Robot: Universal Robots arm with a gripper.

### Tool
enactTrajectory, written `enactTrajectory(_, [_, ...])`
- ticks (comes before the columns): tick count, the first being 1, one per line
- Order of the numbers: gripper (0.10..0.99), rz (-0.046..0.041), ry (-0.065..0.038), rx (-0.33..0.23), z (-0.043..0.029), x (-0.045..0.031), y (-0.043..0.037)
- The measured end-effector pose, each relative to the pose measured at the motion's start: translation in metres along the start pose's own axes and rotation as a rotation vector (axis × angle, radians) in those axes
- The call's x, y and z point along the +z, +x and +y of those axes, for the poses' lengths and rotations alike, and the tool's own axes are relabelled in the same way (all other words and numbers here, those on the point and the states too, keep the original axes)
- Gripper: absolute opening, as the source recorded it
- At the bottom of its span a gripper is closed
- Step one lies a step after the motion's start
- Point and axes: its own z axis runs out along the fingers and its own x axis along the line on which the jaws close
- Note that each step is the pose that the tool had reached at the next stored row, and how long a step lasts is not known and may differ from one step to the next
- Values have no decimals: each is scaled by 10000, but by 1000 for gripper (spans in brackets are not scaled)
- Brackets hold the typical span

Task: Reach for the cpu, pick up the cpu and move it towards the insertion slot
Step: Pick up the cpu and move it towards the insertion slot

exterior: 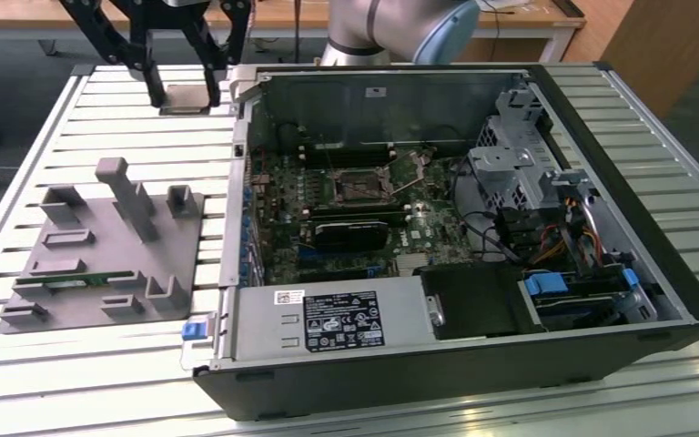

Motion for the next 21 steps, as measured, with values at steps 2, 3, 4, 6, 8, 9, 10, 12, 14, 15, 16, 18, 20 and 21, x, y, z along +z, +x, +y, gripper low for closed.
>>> enactTrajectory(2, [541,0,1,0,8,-2,-41])
enactTrajectory(3, [541,0,0,0,11,-2,-61])
enactTrajectory(4, [541,0,0,0,16,-3,-83])
enactTrajectory(6, [541,0,0,0,28,-5,-128])
enactTrajectory(8, [541,-1,0,0,43,-7,-170])
enactTrajectory(9, [541,0,0,0,54,-8,-194])
enactTrajectory(10, [541,-1,0,0,70,-9,-215])
enactTrajectory(12, [541,3,-61,-3,89,-12,-243])
enactTrajectory(14, [541,-3,-366,-17,93,-11,-260])
enactTrajectory(15, [541,-1,-556,-26,94,-12,-267])
enactTrajectory(16, [541,-7,-722,-32,96,-12,-274])
enactTrajectory(18, [541,-26,-791,-36,105,-11,-314])
enactTrajectory(20, [541,-55,-790,-36,109,-10,-384])
enactTrajectory(21, [541,-71,-791,-36,111,-9,-423])
